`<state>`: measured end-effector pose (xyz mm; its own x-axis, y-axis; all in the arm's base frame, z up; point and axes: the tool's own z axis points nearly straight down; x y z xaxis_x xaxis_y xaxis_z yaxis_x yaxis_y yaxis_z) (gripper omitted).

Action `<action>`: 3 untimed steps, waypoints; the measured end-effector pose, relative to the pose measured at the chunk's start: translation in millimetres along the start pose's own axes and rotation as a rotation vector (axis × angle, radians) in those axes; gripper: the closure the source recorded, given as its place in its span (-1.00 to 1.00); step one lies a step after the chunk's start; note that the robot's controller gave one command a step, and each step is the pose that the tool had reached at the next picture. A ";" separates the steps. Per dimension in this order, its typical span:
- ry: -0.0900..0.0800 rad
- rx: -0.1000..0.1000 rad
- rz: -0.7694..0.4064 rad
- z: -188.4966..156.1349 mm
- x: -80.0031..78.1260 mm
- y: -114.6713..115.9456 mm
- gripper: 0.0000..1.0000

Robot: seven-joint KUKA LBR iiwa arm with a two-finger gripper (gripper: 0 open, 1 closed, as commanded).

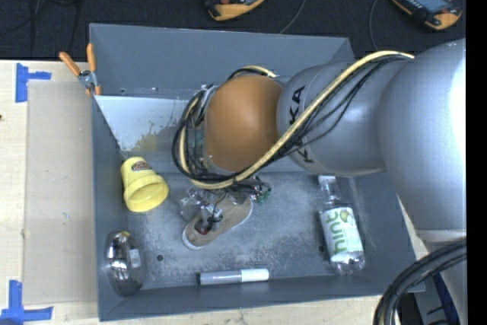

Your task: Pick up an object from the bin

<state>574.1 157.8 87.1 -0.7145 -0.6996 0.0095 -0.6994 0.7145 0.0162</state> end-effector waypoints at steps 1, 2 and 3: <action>-0.004 0.001 -0.232 -79.8 -19.7 -14.1 1.00; -0.012 0.005 -0.222 -241.5 -17.8 14.3 1.00; -0.011 0.002 -0.238 -219.8 -27.8 28.8 1.00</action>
Offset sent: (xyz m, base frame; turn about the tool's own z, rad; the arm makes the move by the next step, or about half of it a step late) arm 0.0243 0.0025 0.0782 -0.2347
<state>577.7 196.8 307.0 -0.5299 -0.8480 -0.0054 -0.8480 0.5298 0.0146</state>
